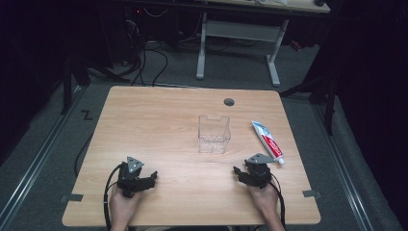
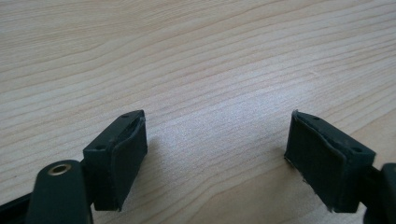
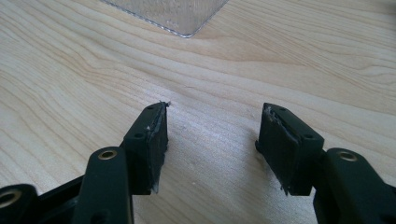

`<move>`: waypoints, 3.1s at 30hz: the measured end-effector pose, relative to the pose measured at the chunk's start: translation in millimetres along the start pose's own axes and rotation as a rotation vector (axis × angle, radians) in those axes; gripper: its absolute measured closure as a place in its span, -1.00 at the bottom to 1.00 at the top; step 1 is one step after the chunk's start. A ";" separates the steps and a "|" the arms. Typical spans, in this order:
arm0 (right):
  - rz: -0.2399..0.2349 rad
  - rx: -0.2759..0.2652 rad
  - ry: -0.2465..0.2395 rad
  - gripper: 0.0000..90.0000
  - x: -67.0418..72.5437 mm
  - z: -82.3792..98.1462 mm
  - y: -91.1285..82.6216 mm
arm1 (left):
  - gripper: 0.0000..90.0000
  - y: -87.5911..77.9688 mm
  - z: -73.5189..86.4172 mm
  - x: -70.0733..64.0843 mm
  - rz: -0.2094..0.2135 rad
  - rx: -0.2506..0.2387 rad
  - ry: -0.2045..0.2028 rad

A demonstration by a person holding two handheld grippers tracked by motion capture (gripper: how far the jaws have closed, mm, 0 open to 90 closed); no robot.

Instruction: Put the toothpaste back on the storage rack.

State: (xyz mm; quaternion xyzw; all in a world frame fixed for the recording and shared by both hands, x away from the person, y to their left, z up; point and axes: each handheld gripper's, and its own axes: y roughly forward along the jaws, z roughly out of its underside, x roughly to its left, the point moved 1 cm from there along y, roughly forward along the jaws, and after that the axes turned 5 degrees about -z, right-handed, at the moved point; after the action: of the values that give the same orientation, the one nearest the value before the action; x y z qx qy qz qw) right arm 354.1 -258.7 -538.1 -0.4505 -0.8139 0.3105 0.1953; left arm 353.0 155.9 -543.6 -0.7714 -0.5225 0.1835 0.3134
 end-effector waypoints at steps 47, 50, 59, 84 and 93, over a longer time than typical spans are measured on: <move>-0.018 0.022 0.122 0.01 -9.4 -7.2 -26.1 | -0.54 -0.1 0.2 0.1 0.003 -0.001 -0.002; -0.030 0.036 0.116 0.04 -10.3 -6.1 -26.0 | -0.54 -0.2 0.2 0.1 0.003 -0.001 -0.002; -0.018 0.027 0.106 0.11 -10.2 -3.0 -27.2 | -0.54 -0.2 0.1 0.1 0.003 0.000 -0.002; 0.066 -0.047 0.140 0.31 -37.6 -6.7 -62.4 | -0.54 -0.2 0.2 0.1 0.002 -0.001 -0.001; 0.063 -0.039 0.140 0.36 -46.7 -13.4 -65.3 | -0.54 -0.1 0.1 0.1 0.001 0.000 -0.001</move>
State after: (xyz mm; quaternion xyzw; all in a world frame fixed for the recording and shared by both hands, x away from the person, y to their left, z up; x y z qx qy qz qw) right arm 346.3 -320.4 -485.6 -0.5003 -0.7895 0.2685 0.2331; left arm 352.9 156.0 -543.6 -0.7717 -0.5222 0.1842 0.3128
